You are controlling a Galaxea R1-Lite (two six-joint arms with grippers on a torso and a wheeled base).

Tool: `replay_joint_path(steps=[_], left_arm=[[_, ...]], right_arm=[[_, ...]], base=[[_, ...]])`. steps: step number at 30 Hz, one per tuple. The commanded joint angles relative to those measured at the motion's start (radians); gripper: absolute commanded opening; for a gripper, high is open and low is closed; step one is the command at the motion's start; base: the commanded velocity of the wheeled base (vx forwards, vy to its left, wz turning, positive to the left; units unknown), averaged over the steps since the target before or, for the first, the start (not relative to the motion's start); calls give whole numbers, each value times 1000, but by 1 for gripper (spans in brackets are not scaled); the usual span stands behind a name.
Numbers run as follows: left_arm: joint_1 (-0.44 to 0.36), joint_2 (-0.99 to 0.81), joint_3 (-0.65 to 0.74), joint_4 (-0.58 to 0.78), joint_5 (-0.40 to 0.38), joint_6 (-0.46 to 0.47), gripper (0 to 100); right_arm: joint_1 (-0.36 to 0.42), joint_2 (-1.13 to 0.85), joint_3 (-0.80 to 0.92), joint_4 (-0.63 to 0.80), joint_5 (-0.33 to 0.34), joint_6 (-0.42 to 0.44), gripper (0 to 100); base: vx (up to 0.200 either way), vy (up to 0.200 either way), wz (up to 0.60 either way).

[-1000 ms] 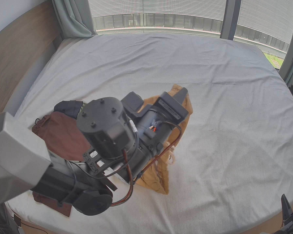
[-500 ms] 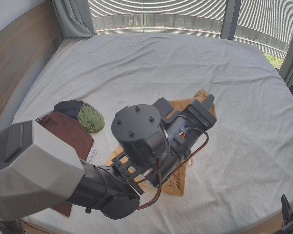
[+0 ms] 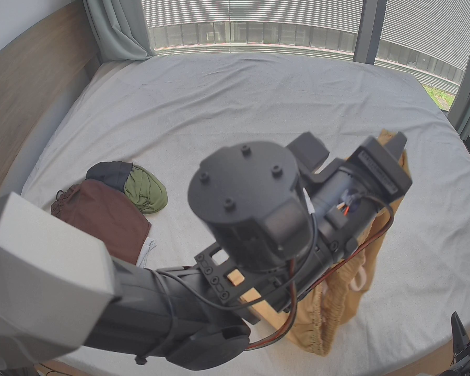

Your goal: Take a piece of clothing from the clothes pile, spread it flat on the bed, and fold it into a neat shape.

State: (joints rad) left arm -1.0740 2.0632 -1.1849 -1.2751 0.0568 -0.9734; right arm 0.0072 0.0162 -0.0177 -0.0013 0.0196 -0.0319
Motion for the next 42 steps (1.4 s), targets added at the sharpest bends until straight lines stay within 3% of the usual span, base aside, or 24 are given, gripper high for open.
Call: replay_joint_path(steps=[1,6,12,16,22,31,42], left_arm=[[-17,-97,-94,53,6,-51,0],[17,-175,-88,91,14,-120,0],[125,-252,105,117,0,-149,0],[148,-242,229,95,3,-148,0],[223,-198,343,-18,-17,-142,0],[256,-184,446,-67,-25,-116,0],[316,-130,567,-242,-25,-80,0]], right_arm=[[0,-16,18,0,0,0,100],[0,-16,18,0,0,0,100],[-1,-16,18,0,0,0,100],[-1,-16,18,0,0,0,100],[-1,-16,18,0,0,0,100],[-1,-16,18,0,0,-2,100],[-1,-16,18,0,0,-2,100]], base=[[0,0,0],[0,0,0],[0,0,0],[0,0,0],[0,0,0],[0,0,0],[0,0,0]])
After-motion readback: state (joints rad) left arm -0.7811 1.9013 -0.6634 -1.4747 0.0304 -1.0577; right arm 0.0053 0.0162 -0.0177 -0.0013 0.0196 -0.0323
